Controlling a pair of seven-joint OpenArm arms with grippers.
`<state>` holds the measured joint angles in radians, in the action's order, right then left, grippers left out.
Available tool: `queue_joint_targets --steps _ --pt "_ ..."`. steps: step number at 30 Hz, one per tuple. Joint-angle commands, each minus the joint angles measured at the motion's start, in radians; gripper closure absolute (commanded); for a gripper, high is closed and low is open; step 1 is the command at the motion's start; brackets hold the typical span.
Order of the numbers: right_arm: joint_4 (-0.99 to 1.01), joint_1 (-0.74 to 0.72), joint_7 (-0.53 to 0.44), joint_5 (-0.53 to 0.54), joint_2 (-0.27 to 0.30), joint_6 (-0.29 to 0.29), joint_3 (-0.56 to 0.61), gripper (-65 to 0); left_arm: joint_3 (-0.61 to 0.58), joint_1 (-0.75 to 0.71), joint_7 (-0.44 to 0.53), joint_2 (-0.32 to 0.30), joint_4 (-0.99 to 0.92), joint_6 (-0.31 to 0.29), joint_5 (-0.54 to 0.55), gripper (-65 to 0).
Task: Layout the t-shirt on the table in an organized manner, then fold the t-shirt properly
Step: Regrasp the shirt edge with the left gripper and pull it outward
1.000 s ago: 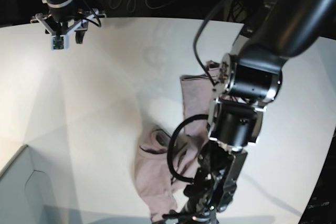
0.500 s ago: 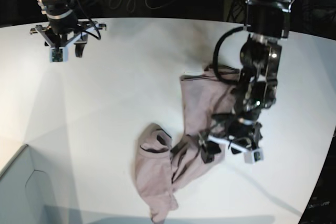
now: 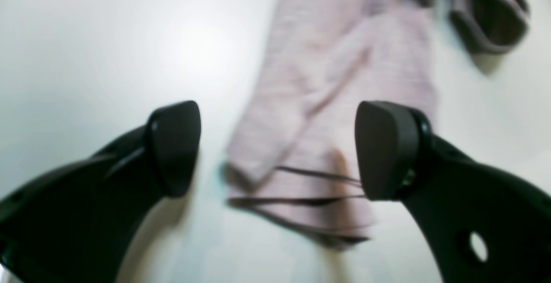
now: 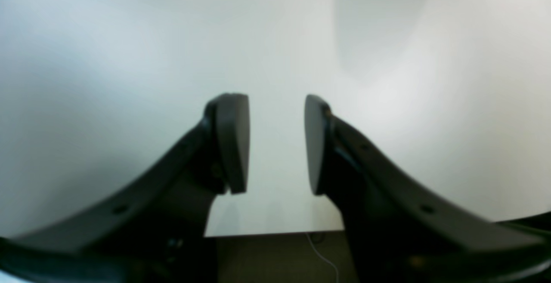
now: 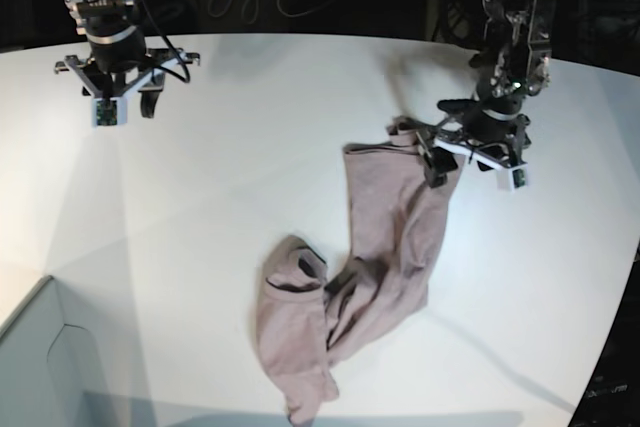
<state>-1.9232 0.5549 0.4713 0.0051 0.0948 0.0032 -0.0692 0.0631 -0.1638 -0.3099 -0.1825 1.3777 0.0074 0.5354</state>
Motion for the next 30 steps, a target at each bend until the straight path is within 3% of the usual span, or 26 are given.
queue_joint_targets --steps 1,4,9,14,19,23,27,30 --pt "-0.015 0.001 -0.021 -0.003 0.006 -0.002 -0.002 -21.8 0.005 0.011 0.016 -0.004 0.015 -0.007 0.005 -53.4" --pt "-0.015 -0.008 -0.023 -0.003 0.013 -0.002 -0.002 -21.8 0.007 0.016 0.015 -0.013 0.012 -0.007 0.004 -45.5" --pt "-0.002 -0.017 -0.021 -0.003 0.024 -0.002 -0.004 -21.8 0.007 0.045 0.015 -0.005 -0.053 -0.005 0.005 -19.2" --pt "0.0 -0.019 -0.021 -0.003 0.024 -0.002 -0.007 -21.8 0.007 0.045 0.015 -0.005 -0.071 -0.004 0.005 0.0" --pt "0.0 -0.045 -0.021 -0.003 0.024 -0.002 -0.008 -21.8 0.008 0.045 0.019 -0.005 -0.037 -0.004 0.007 0.0" --pt "0.0 -0.049 -0.021 -0.003 0.024 -0.002 -0.008 -21.8 0.079 0.066 0.013 -0.005 0.13 -0.004 0.007 0.0" --pt "0.0 -0.06 -0.021 -0.003 0.024 -0.002 -0.01 -21.8 0.182 0.162 0.012 -0.008 0.279 -0.002 0.007 0.0" --pt "0.0 -0.062 -0.021 -0.003 0.024 -0.002 -0.01 -21.8 0.24 0.281 0.012 -0.015 0.28 -0.002 0.001 0.0"
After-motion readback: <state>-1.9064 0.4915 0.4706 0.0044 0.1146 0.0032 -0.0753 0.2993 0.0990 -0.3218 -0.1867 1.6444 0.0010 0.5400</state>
